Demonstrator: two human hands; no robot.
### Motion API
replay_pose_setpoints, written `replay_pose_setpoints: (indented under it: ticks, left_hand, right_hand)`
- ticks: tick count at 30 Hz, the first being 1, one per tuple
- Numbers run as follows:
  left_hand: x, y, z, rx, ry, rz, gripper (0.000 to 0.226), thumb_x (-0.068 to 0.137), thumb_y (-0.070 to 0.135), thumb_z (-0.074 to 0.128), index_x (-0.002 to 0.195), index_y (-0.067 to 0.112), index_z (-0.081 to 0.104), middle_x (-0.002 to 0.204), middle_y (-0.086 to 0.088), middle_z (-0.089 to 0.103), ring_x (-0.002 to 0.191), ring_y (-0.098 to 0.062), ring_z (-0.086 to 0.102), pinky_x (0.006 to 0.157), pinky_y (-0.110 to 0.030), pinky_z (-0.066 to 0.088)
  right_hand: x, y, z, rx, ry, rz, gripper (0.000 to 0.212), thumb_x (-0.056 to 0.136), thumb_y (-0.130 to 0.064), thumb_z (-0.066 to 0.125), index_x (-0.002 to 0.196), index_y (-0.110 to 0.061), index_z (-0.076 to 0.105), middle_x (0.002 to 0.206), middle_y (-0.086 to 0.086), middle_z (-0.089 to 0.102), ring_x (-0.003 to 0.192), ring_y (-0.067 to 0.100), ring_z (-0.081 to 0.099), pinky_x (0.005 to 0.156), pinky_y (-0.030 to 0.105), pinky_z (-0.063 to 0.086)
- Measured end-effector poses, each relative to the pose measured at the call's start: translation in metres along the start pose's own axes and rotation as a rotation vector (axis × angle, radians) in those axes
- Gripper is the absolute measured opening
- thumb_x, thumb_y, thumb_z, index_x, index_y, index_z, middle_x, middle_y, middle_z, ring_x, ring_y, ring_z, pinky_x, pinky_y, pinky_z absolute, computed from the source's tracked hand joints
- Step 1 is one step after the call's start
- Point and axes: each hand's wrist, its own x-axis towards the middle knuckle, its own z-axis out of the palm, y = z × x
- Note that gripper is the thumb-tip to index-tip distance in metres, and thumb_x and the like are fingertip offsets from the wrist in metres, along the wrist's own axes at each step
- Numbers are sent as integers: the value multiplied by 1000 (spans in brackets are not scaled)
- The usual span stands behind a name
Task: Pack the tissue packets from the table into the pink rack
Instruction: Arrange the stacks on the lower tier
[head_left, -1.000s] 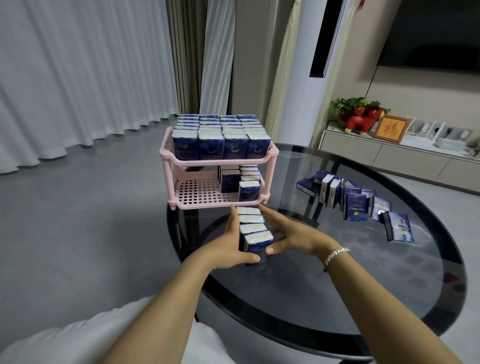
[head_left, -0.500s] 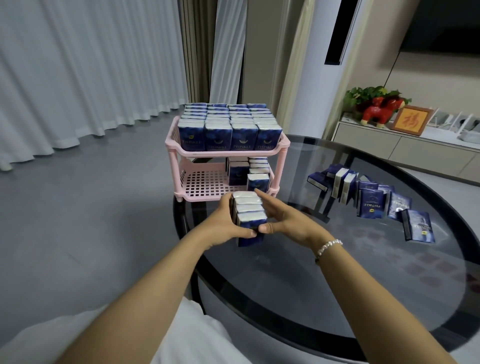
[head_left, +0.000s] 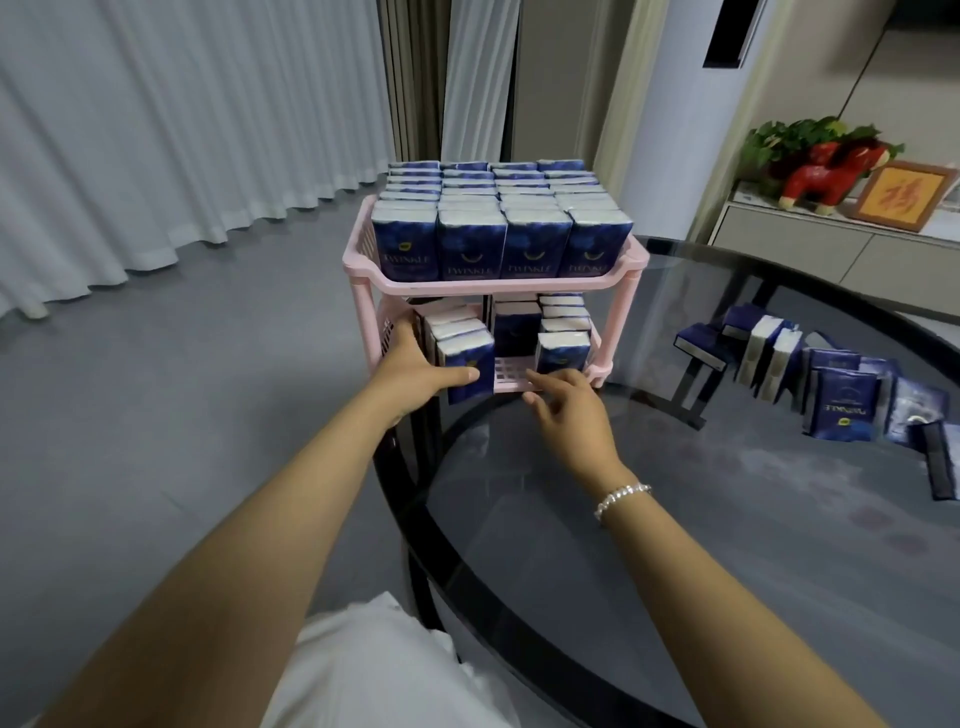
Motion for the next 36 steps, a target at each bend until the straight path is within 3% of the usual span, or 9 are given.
replay_pose_setpoints:
  ticks: [4, 7, 11, 15, 17, 19, 26, 33, 36]
  left_hand:
    - [24, 2, 4, 40, 28, 32, 90, 65, 24, 86, 138, 14, 33, 141, -1, 45, 126, -19, 46, 100, -24, 39]
    - [37, 5, 9, 109, -32, -19, 88, 73, 26, 81, 143, 13, 29, 137, 2, 45, 109, -17, 55, 78, -14, 43]
    - [51, 0, 15, 109, -54, -18, 88, 72, 27, 81, 142, 15, 29, 145, -3, 42, 127, -23, 45, 97, -28, 40]
    - [58, 0, 19, 94, -79, 12, 82, 74, 23, 79, 140, 17, 32, 141, -4, 45, 128, -24, 45, 106, -40, 40]
    - [59, 0, 22, 149, -52, 42, 75, 80, 23, 74, 142, 18, 32, 143, -5, 44, 128, -24, 44, 107, -34, 37]
    - [58, 0, 26, 153, -8, 42, 65, 86, 18, 66, 143, 17, 34, 141, -6, 47, 127, -24, 46, 98, -24, 35]
    - [54, 5, 31, 221, 74, 70, 56, 92, 18, 59, 143, 16, 34, 134, -7, 54, 121, -28, 50, 78, -13, 30]
    - [51, 6, 31, 255, 12, 47, 58, 92, 18, 58, 144, 17, 31, 135, -7, 53, 122, -30, 49, 86, -25, 32]
    - [50, 6, 30, 227, -4, 30, 60, 92, 20, 58, 144, 19, 29, 137, -6, 52, 124, -29, 48, 86, -26, 33]
  right_hand:
    - [0, 6, 13, -112, 64, -23, 36, 93, -21, 56, 126, -8, 59, 117, 6, 49, 91, 20, 55, 82, 20, 39]
    - [1, 8, 13, -88, 103, -39, 32, 91, -20, 59, 120, -7, 63, 115, 6, 51, 92, 22, 57, 82, 16, 36]
    - [4, 8, 12, -53, 129, -17, 30, 90, -23, 60, 116, -9, 65, 112, 3, 52, 83, 12, 51, 77, 11, 34]
    - [4, 9, 12, -39, 127, -8, 31, 89, -27, 60, 116, -12, 65, 111, -2, 48, 80, 8, 48, 74, 10, 33]
    - [4, 9, 12, -36, 130, -5, 31, 89, -28, 61, 116, -13, 66, 111, -4, 47, 79, 8, 49, 74, 10, 33]
    - [4, 9, 13, -36, 128, -2, 31, 89, -29, 61, 115, -13, 66, 111, -4, 47, 78, 9, 49, 74, 12, 34]
    - [5, 9, 14, -22, 129, -3, 32, 88, -30, 62, 115, -14, 66, 115, -2, 49, 82, 8, 51, 77, 16, 38]
    - [4, 8, 12, -16, 123, -2, 33, 87, -30, 63, 116, -14, 65, 115, -2, 49, 83, 10, 50, 81, 24, 45]
    - [3, 7, 11, -25, 121, -8, 34, 88, -30, 63, 117, -14, 64, 115, -2, 48, 84, 9, 49, 80, 20, 42]
